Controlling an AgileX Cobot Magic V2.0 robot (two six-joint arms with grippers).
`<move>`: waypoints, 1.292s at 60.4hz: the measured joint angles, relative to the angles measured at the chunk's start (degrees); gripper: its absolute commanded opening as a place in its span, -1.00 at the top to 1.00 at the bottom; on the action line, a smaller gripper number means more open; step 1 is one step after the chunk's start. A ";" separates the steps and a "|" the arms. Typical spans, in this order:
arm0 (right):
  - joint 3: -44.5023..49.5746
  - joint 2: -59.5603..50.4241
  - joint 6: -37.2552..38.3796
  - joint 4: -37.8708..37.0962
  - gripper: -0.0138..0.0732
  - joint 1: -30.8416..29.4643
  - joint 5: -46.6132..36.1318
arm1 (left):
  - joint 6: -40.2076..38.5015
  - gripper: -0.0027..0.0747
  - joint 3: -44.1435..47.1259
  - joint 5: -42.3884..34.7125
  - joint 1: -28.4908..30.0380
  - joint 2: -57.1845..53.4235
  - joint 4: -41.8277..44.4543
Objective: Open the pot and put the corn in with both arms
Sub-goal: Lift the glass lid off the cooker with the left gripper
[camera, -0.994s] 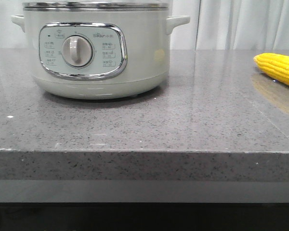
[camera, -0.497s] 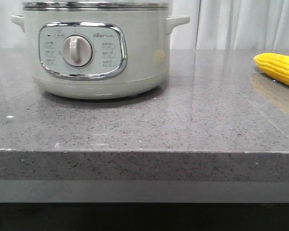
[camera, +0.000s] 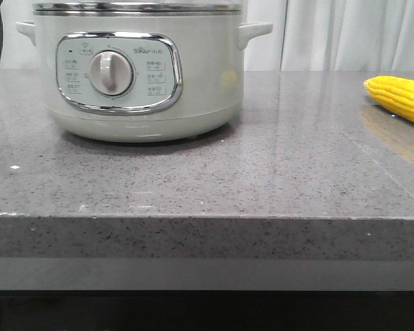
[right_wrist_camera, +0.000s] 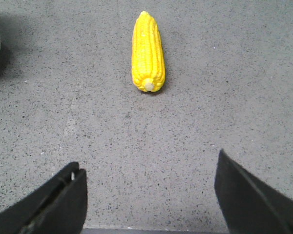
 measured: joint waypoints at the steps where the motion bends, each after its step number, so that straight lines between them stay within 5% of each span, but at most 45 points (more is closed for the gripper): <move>1: 0.00 0.00 0.00 0.00 -0.61 0.00 0.00 | 0.00 0.01 0.00 0.00 0.00 0.00 0.00; 14: 0.00 0.00 0.00 0.00 -0.61 0.00 0.00 | 0.58 0.26 -0.07 0.00 -0.02 0.00 -0.18; 53: 0.00 0.00 0.00 0.00 -0.61 0.00 0.00 | 0.13 0.25 -7.41 6.27 -0.14 -5.11 0.36; 78: 0.00 0.00 0.00 0.00 -0.61 0.00 0.00 | 0.10 0.25 -6.66 22.28 5.40 -18.44 3.09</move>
